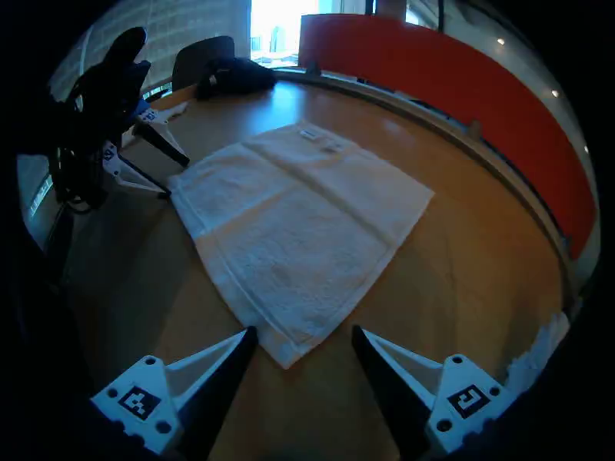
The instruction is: Fold towel
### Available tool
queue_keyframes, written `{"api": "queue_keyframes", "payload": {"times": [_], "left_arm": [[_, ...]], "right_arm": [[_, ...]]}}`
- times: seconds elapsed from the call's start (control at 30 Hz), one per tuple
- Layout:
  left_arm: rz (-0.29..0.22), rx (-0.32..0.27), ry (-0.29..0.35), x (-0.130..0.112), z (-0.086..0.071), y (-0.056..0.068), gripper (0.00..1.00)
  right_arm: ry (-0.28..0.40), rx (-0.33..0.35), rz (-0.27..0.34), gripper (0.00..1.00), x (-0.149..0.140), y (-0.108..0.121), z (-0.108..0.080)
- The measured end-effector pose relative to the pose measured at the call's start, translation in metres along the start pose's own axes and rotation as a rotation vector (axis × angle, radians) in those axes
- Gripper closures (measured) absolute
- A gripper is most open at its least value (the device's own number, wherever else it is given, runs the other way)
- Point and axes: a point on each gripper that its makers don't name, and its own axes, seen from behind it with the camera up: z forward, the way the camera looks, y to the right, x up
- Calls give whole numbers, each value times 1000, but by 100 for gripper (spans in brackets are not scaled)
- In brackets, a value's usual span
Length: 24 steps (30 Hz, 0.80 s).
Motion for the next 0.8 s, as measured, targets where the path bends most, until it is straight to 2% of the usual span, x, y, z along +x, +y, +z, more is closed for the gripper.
{"api": "queue_keyframes", "payload": {"times": [0.17, 0.4, 0.7, 0.8], "left_arm": [[3, 12, -3, 0, 0, -1, 10], [-6, 32, -9, -1, 1, -3, 22], [-2, 32, -16, -1, 1, 2, 34], [-5, 33, -18, -1, 1, 3, 41]], "right_arm": [[2, 16, 16, 13, -1, -3, 0], [6, 33, 28, 25, -2, -6, -1], [10, 35, 28, 35, -2, -8, 1], [11, 32, 34, 40, -2, -7, 1]]}}
